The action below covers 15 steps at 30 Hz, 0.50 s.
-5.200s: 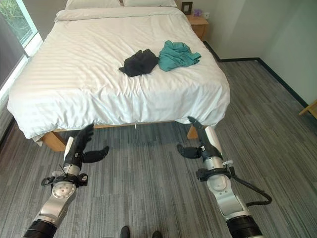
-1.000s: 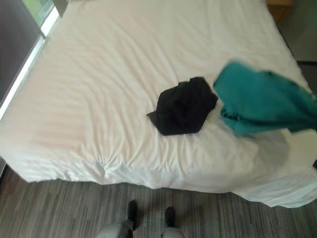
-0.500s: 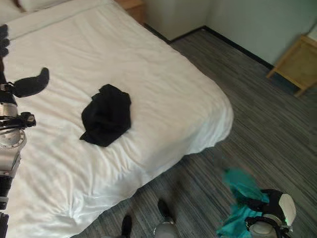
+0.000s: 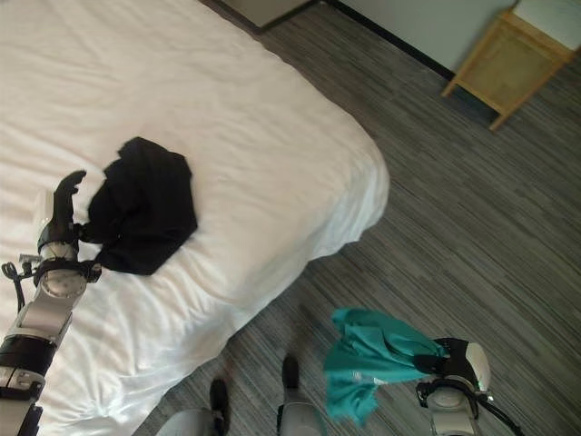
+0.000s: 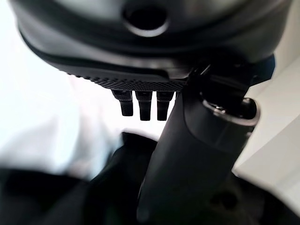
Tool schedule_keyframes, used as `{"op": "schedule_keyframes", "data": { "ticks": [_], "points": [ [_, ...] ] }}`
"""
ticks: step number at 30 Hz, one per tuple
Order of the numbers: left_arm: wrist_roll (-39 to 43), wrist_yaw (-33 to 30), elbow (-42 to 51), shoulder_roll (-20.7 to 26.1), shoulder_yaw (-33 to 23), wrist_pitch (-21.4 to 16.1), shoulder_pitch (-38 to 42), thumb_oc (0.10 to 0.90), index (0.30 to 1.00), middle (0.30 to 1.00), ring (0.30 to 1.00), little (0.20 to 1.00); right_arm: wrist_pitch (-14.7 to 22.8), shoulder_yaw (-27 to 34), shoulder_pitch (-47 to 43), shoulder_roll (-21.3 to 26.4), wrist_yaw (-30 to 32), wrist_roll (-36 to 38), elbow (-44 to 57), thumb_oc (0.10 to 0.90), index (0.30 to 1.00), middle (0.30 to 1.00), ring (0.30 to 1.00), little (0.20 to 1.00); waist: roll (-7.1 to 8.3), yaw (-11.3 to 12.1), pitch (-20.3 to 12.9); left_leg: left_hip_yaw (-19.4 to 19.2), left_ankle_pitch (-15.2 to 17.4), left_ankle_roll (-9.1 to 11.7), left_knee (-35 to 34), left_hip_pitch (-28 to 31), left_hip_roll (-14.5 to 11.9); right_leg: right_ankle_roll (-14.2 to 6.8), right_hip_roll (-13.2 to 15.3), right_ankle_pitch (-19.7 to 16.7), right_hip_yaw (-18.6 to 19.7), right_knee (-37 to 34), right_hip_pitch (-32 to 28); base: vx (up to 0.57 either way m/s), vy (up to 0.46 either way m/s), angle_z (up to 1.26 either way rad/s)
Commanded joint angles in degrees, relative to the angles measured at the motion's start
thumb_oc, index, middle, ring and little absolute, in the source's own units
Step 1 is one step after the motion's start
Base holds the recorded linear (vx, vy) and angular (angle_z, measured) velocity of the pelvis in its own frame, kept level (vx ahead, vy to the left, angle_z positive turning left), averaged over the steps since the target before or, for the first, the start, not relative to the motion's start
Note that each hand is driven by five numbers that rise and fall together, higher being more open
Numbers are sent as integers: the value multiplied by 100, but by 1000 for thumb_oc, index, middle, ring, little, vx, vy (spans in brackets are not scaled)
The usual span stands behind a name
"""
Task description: Pick up bed clothes into laundry basket.
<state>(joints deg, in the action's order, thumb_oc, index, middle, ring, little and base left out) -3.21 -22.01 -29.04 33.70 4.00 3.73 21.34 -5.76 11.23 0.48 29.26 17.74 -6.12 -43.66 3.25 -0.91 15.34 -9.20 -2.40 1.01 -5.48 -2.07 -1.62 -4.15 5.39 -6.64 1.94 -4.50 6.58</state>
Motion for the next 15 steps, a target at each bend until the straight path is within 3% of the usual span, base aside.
{"op": "schedule_keyframes", "data": {
  "ticks": [1,2,3,4,12,13,15],
  "points": [
    [-143,-130,14,24,-140,-422,606,800,900,900,900,900,137,104,533,598,243,11,306,400,300,300,300,300,-27,-10,-586,225,490,288,48,-35,-60,-698,452,417,-344,-14,-651,0,0,-26],
    [-143,-130,14,24,-140,-422,606,800,900,900,900,900,137,104,533,598,243,11,306,400,300,300,300,300,-27,-10,-586,225,490,288,48,-35,-60,-698,452,417,-344,-14,-651,10,49,-15],
    [205,56,-308,-620,350,-491,617,800,900,900,900,900,164,-96,460,717,170,9,178,400,300,300,300,300,-61,-179,-499,254,539,270,48,103,-38,-626,383,483,-346,-37,-725,-9,50,0],
    [285,88,-260,-737,455,-550,636,800,900,900,900,900,169,-119,469,725,161,4,113,400,300,300,300,300,-80,-207,-474,270,510,270,48,107,-34,-608,376,460,-348,-48,-720,-14,46,12],
    [543,290,-130,-997,775,-672,726,800,900,900,900,900,193,-239,531,685,128,-34,-52,400,300,300,300,300,-114,-277,-438,305,520,261,48,174,-29,-575,315,507,-333,-50,-756,-5,-5,6],
    [677,438,-53,-1119,996,-739,793,511,467,467,467,467,208,-355,547,627,96,-31,-145,400,300,300,300,300,-134,-324,-431,306,508,254,48,189,-37,-568,277,523,-288,-50,-732,0,0,0],
    [685,440,-64,-1118,1006,-747,800,511,467,467,467,467,217,-353,547,625,99,-28,-156,400,300,300,300,300,-134,-313,-426,302,513,256,48,197,-41,-567,273,525,-283,-50,-738,0,0,0]
  ]
}}
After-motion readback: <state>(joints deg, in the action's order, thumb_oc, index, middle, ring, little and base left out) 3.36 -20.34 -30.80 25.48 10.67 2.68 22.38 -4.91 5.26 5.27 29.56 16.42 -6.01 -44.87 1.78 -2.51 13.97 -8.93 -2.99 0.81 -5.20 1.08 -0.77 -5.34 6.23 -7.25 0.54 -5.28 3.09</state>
